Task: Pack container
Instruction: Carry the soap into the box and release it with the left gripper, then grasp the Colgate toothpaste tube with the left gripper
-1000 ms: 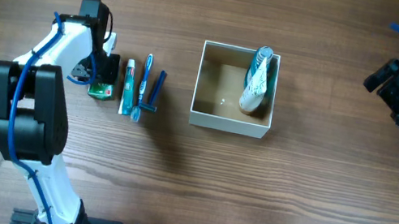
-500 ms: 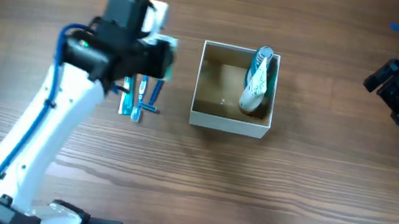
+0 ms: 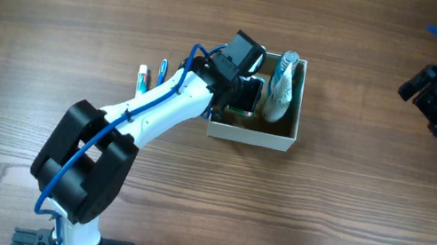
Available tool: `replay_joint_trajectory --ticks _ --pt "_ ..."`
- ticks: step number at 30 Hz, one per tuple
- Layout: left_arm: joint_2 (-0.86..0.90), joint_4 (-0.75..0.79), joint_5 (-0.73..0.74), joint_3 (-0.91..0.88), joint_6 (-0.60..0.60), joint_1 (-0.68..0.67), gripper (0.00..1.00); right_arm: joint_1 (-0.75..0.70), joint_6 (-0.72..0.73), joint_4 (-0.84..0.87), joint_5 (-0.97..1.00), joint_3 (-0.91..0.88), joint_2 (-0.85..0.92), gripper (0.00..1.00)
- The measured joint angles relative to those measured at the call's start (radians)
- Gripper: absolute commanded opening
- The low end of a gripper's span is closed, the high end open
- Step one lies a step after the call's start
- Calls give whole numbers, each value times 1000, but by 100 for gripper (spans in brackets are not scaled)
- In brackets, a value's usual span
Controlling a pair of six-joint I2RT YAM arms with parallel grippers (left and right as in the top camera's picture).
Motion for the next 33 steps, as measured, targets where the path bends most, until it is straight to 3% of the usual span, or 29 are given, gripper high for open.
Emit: replay_joint_trajectory --ticks 5,9,12,16,18,24,26,27,28,33 --pt "-151 -146 -8 60 -13 55 80 0 0 0 0 0 0 100" --pt "-391 -346 -105 103 9 235 83 0 0 0 0 0 0 100" --pt "-396 -473 -151 93 53 407 84 0 0 0 0 0 0 100" --pt "-266 -480 -137 1 98 537 72 0 0 0 0 0 0 100" --pt "-165 -434 -114 -23 127 542 71 0 0 0 0 0 0 100" --pt "95 -337 -97 -32 163 531 48 0 0 0 0 0 0 100" --pt "97 -330 -99 -31 170 531 29 0 0 0 0 0 0 100" --pt "97 -329 -98 -31 172 531 10 0 0 0 0 0 0 100" --pt "98 -330 -98 -31 174 531 5 0 0 0 0 0 0 100" --pt "97 -416 -71 -18 145 531 4 0 0 0 0 0 0 100"
